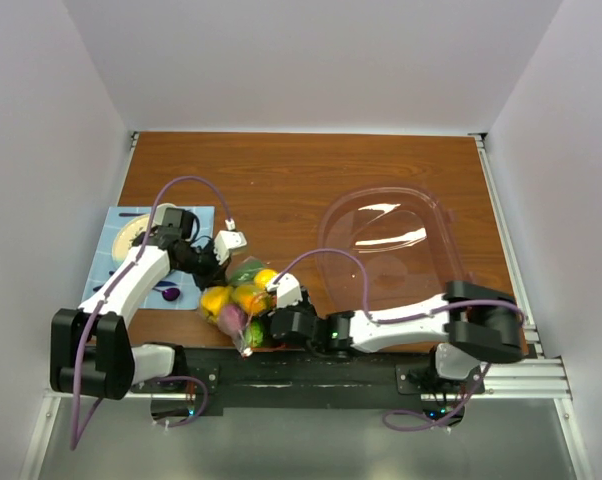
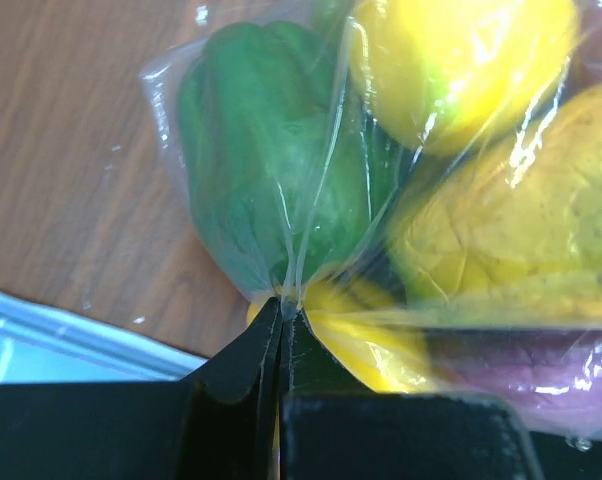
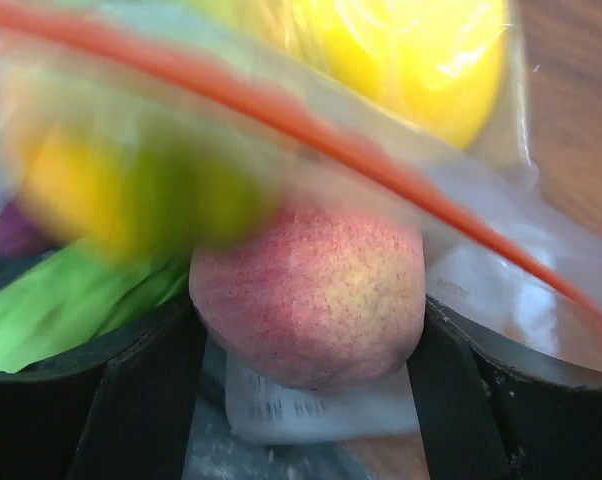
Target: Open the zip-top bag and remove the fake food
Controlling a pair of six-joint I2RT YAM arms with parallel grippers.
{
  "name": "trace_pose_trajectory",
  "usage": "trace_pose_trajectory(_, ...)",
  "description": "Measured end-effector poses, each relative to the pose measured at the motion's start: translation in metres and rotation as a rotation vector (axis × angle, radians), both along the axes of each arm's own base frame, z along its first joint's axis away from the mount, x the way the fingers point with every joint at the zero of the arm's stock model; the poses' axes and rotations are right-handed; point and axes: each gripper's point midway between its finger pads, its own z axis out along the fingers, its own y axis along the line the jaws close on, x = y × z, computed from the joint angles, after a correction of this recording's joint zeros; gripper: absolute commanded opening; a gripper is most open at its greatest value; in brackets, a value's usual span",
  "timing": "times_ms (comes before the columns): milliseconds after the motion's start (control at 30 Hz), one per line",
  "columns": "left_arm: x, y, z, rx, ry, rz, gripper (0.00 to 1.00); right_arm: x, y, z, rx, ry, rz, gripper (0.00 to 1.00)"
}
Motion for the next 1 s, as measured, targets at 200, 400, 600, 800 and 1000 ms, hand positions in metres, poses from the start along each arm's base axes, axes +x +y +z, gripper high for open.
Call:
trace_pose_trajectory(200, 0.021, 0.016, 0.004, 0.091, -0.1, 0.058, 0.0, -0.009, -0.021, 0.085, 0.218, -0.021, 0.047, 0.47)
trace_pose_trajectory(400, 0.03, 0.03, 0.013, 0.16, -0.167, 0.115, 0.0, 0.004, -0.07, 0.153, 0.363, -0.115, -0.061, 0.21)
trace_pose_trajectory(600, 0.03, 0.032, 0.024, 0.16, -0.166, 0.146, 0.0, 0.059, -0.163, 0.139, 0.22, -0.187, -0.458, 0.2)
trace_pose_trajectory(800, 0.023, 0.033, 0.03, 0.159, -0.165, 0.154, 0.0, 0.104, -0.222, 0.099, -0.033, -0.165, -0.694, 0.57)
trace_pose_trajectory(1000, 0.014, 0.036, 0.035, 0.171, -0.165, 0.159, 0.0, 0.132, -0.202, 0.076, -0.216, -0.109, -0.678, 0.99)
